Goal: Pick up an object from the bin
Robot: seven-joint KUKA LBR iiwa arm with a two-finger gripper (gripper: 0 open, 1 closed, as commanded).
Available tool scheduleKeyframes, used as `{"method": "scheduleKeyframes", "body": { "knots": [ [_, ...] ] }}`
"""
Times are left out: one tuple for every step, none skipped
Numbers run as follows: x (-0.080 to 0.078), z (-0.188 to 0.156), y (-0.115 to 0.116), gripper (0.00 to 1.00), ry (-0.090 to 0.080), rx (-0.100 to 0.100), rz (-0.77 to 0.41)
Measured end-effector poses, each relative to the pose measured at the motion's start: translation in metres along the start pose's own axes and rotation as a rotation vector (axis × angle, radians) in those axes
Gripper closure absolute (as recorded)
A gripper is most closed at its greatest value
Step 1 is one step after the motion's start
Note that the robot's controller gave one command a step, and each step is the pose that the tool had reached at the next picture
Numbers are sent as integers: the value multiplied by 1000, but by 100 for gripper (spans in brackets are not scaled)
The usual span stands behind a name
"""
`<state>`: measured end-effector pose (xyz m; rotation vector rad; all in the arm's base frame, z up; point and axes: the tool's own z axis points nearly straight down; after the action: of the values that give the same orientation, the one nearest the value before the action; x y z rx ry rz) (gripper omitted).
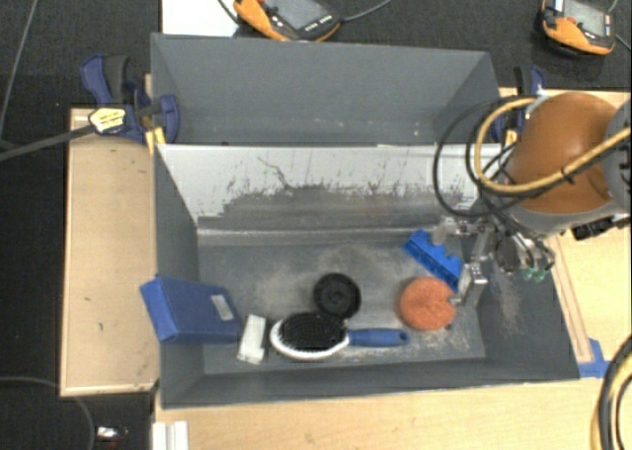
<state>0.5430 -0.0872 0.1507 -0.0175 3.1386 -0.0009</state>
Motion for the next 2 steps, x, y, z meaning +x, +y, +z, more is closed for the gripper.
{"method": "scheduleKeyframes", "body": {
  "knots": [
    [0, 0, 0, 0, 0, 0, 0],
    [-19, 77, 15, 0, -8, 0, -100]
  ]
}}
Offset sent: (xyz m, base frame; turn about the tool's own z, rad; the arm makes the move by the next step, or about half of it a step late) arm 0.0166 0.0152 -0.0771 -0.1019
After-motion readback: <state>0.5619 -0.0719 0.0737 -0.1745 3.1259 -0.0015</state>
